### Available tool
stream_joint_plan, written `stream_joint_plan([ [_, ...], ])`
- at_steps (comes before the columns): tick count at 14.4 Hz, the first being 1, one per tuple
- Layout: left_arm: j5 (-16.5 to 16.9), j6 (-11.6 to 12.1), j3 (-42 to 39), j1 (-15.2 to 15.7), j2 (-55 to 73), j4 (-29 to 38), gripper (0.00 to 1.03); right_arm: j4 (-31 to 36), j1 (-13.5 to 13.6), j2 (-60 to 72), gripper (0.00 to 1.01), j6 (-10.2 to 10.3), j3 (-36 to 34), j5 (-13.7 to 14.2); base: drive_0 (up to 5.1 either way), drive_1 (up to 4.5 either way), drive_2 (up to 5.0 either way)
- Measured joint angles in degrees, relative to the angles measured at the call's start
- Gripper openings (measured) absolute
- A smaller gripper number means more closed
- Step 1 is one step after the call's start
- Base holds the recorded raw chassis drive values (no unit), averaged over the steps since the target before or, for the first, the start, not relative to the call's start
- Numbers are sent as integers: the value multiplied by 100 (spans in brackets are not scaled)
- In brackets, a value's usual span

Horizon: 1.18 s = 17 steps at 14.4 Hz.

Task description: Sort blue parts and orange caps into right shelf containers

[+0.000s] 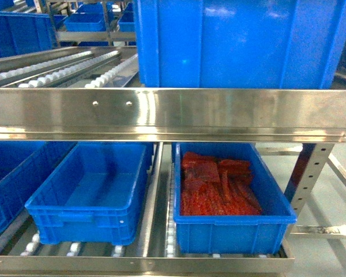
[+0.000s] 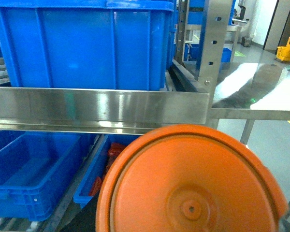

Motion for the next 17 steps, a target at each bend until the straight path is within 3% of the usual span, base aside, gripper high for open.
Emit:
stream_joint_plan([
  [17,-2,-2,0,0,0,-4,42,-2,0,0,44,0,0,0,-499,242,242],
])
